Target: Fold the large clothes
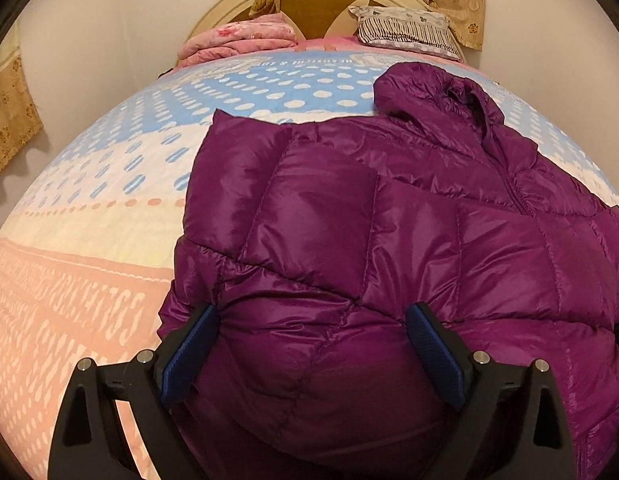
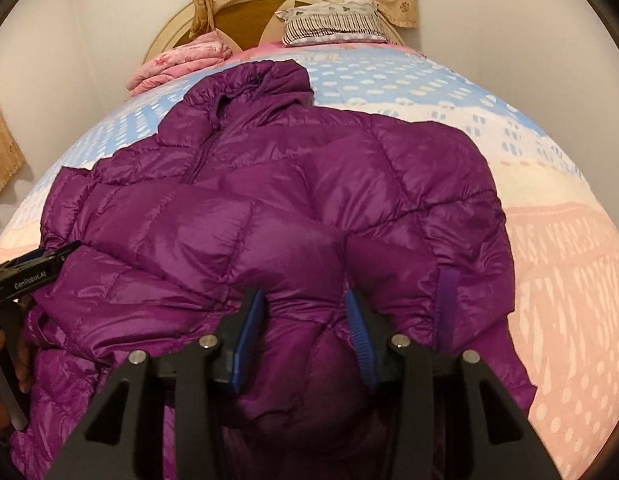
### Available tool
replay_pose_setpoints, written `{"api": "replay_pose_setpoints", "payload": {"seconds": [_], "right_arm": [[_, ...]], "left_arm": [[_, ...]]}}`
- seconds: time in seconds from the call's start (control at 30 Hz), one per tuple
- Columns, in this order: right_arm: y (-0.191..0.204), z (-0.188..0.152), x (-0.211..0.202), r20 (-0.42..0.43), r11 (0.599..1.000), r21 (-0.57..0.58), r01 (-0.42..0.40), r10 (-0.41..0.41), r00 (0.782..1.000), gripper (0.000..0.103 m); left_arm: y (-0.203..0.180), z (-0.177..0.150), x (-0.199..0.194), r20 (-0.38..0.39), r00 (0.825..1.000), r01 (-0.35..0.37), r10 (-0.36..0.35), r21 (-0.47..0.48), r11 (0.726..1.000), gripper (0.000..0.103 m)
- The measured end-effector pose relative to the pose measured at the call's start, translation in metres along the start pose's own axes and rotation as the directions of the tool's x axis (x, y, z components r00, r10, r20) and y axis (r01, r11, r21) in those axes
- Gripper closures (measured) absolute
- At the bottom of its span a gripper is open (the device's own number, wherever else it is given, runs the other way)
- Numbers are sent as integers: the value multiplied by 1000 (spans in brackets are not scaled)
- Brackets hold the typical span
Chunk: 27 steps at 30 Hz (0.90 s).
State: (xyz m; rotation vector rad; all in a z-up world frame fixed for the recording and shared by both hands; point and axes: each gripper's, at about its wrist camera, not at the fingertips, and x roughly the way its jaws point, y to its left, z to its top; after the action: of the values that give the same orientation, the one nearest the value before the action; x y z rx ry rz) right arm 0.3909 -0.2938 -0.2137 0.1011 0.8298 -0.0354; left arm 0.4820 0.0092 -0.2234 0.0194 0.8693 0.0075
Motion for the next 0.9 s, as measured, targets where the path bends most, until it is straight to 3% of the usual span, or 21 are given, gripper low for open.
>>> {"api": "replay_pose_setpoints", "payload": {"seconds": [0.9], "right_arm": [[8, -3, 5, 8, 998, -33, 49, -49, 999, 57]], "left_arm": [[2, -2, 3, -8, 1000, 11, -11, -13, 1000, 5]]}}
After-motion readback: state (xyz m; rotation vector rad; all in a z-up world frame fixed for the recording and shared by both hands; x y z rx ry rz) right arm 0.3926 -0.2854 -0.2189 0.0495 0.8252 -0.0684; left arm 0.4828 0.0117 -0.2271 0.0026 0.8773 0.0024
